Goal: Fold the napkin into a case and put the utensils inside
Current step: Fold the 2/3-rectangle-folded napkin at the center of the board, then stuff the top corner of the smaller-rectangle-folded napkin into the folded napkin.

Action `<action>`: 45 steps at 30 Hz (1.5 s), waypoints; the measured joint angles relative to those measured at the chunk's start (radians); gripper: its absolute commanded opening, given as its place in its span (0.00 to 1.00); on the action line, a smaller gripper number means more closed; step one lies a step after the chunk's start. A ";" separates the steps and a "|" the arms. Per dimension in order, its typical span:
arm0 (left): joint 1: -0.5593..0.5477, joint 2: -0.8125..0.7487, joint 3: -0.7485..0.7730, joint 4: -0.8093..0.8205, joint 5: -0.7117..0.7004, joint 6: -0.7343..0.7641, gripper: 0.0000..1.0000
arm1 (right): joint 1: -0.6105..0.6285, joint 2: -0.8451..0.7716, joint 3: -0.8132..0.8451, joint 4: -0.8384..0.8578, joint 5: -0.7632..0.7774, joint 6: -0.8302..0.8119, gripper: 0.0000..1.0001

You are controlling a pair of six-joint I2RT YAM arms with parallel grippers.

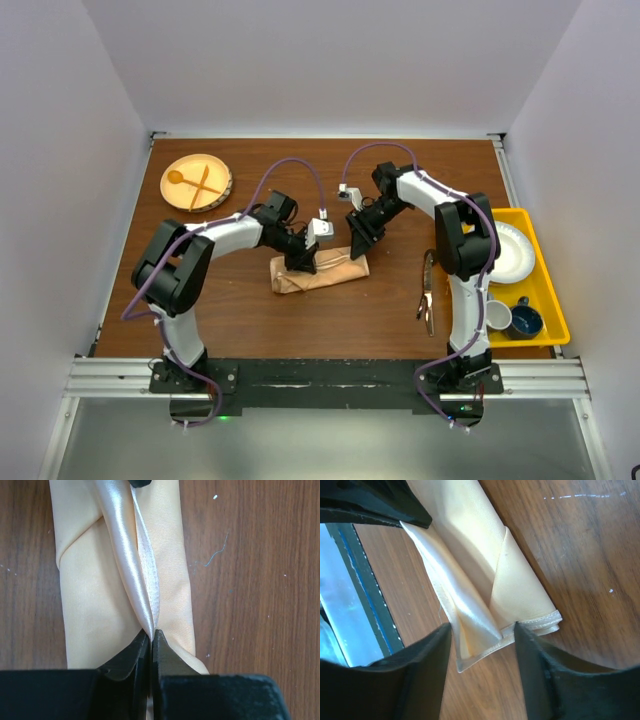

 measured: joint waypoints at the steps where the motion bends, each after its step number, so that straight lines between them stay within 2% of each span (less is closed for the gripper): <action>1: -0.003 -0.001 0.000 0.005 -0.002 0.000 0.08 | 0.000 0.000 0.002 -0.005 -0.001 -0.006 0.43; 6: -0.007 -0.001 -0.005 0.023 -0.011 -0.002 0.09 | 0.000 0.000 0.009 -0.030 -0.013 -0.041 0.13; 7: -0.007 -0.002 -0.006 0.024 -0.013 -0.002 0.13 | 0.000 0.000 0.010 -0.033 -0.018 -0.045 0.09; 8: -0.007 -0.001 -0.008 0.025 -0.014 -0.002 0.21 | 0.000 0.000 0.011 -0.037 -0.023 -0.047 0.00; 13: -0.007 -0.002 -0.011 0.034 -0.024 -0.003 0.39 | 0.000 0.000 0.017 -0.044 -0.028 -0.050 0.00; 14: -0.007 -0.004 -0.013 0.039 -0.025 -0.011 0.46 | 0.000 0.000 0.017 -0.044 -0.029 -0.049 0.00; 18: -0.007 -0.053 -0.042 0.095 -0.023 -0.062 0.62 | 0.000 0.000 0.017 -0.042 -0.030 -0.040 0.00; 26: -0.078 -0.153 -0.065 0.354 -0.061 -0.237 0.64 | 0.000 0.000 0.017 -0.031 -0.053 -0.015 0.00; 33: -0.158 -0.080 -0.065 0.498 -0.121 -0.372 0.60 | 0.000 0.000 0.016 -0.027 -0.060 0.000 0.00; 39: -0.158 -0.011 -0.062 0.528 -0.176 -0.438 0.50 | 0.000 0.000 0.016 -0.027 -0.077 0.000 0.00; 40: -0.158 -0.005 -0.062 0.529 -0.185 -0.443 0.43 | 0.000 0.000 0.016 -0.028 -0.078 -0.001 0.00; 41: -0.158 -0.002 -0.062 0.531 -0.192 -0.449 0.40 | 0.000 0.000 0.016 -0.028 -0.079 -0.001 0.00; 42: -0.158 0.001 -0.062 0.532 -0.197 -0.452 0.28 | 0.000 0.000 0.016 -0.029 -0.079 -0.001 0.00; 44: -0.158 0.002 -0.062 0.534 -0.202 -0.467 0.16 | 0.000 0.000 0.016 -0.033 -0.081 -0.004 0.00; 45: -0.158 0.002 -0.061 0.536 -0.204 -0.470 0.05 | 0.000 0.000 0.016 -0.035 -0.081 -0.006 0.00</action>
